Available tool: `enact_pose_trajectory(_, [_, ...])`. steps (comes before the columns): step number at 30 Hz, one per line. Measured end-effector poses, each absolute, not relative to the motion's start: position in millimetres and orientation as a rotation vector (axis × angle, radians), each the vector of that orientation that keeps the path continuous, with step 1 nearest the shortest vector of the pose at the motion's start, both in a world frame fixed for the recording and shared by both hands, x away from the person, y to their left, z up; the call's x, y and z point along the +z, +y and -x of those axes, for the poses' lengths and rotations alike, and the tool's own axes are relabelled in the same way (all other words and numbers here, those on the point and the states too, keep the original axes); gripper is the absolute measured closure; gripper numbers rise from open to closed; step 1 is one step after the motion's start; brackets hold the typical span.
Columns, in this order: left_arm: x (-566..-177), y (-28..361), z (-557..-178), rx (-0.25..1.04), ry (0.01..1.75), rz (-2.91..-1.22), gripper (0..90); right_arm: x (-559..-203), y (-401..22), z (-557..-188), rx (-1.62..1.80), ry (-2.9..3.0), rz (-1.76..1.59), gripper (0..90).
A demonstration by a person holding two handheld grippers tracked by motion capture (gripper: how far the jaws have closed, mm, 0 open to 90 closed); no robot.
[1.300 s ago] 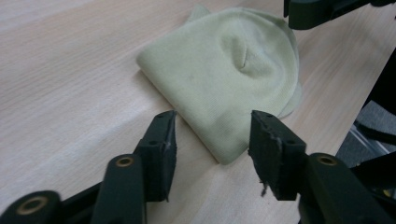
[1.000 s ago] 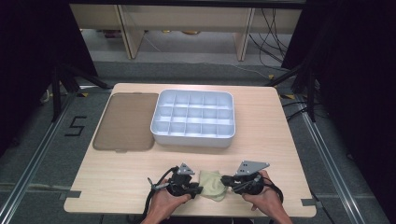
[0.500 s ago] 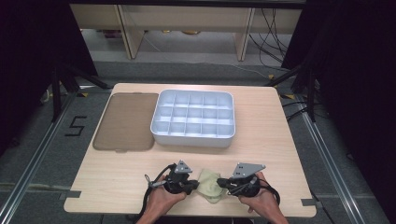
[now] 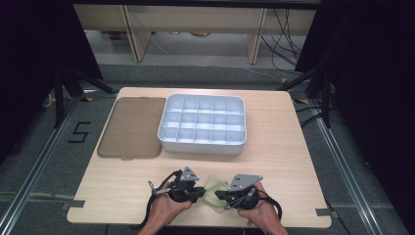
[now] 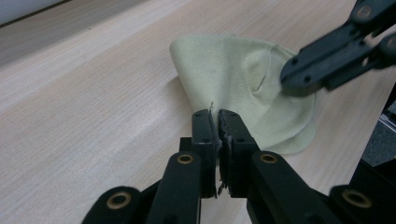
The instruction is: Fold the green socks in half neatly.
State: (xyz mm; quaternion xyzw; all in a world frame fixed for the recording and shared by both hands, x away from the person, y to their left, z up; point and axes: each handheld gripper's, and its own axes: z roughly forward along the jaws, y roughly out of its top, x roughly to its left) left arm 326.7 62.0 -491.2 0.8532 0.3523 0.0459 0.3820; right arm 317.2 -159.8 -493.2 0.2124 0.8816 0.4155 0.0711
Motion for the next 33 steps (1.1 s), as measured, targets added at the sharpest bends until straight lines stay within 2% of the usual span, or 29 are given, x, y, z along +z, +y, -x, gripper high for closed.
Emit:
enact_pose_trajectory(11, [-490, 64, -326, 0.137, 0.872, -2.197, 84.9, -509, -140, -316, 1.174, 2.726, -0.573, 90.0])
enact_pose_trajectory(19, [-485, 59, -320, 0.201, 0.856, -2.220, 84.9, -494, -163, -334, 1.222, 2.592, -0.719, 90.0])
enact_pose_trajectory(23, [-482, 58, -319, 0.205, 0.845, -2.217, 85.0, -499, -167, -346, 1.167, 2.592, -0.723, 90.0])
enact_pose_trajectory(33, [-480, 60, -318, 0.217, 0.842, -2.217, 85.0, -494, -172, -345, 1.184, 2.565, -0.751, 90.0])
